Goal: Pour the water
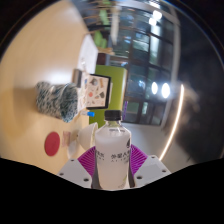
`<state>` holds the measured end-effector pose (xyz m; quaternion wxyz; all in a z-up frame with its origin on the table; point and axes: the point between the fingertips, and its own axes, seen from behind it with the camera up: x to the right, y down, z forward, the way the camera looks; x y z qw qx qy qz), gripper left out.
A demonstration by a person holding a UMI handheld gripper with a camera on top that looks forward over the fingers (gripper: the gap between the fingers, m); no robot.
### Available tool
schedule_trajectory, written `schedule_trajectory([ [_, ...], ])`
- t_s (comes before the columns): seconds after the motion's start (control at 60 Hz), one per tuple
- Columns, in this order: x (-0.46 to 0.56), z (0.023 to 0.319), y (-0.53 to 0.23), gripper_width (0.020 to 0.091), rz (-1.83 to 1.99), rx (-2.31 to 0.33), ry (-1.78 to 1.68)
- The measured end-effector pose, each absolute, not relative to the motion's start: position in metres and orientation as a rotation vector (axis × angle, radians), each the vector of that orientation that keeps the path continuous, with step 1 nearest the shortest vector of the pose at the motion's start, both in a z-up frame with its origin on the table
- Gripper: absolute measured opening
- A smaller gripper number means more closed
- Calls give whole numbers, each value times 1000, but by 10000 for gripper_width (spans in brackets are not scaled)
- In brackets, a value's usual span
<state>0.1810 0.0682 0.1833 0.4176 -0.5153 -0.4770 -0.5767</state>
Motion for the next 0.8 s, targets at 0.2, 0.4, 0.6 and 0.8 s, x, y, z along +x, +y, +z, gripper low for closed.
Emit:
schedule_trajectory([
  [0.2,155,178,84,418,-1760,-977,-1646],
  [0.4,148,163,80,419,-1800,-896,-1745],
  [0.6,150,175,69,417,-1764,-931,-1666],
  [0.8,157,252,42,416,-1451,-1100,-1147],
])
